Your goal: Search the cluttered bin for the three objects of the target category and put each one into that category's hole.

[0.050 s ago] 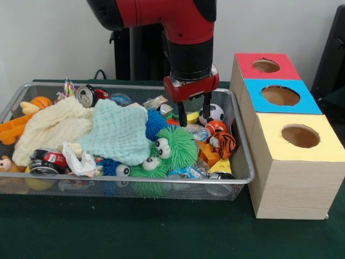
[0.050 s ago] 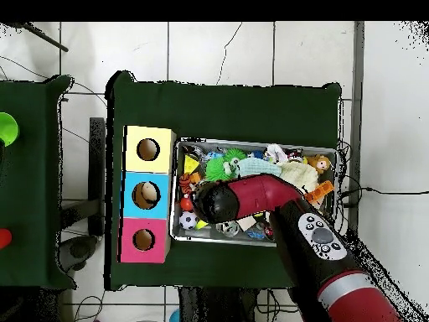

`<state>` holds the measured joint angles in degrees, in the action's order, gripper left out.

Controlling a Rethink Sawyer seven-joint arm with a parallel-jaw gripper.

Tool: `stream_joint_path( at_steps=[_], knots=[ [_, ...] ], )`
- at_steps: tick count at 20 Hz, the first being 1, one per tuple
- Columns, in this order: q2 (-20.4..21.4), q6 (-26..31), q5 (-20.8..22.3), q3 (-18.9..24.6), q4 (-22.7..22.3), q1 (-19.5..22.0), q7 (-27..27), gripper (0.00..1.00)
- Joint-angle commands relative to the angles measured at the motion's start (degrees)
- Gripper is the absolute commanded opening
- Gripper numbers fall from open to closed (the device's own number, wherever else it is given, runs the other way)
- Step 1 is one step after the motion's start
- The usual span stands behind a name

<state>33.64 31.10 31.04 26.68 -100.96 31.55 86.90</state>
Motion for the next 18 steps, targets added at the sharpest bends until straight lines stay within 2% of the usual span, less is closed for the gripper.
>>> stream_joint_path(
  at_steps=[1, 18],
  knots=[
    [-1.8, 6.67, 1.99, 2.39, 4.01, -0.5, -6.6, 1.0],
    [-2.47, 5.71, 2.22, 2.91, 4.13, 0.55, -7.33, 1.0]
  ],
)
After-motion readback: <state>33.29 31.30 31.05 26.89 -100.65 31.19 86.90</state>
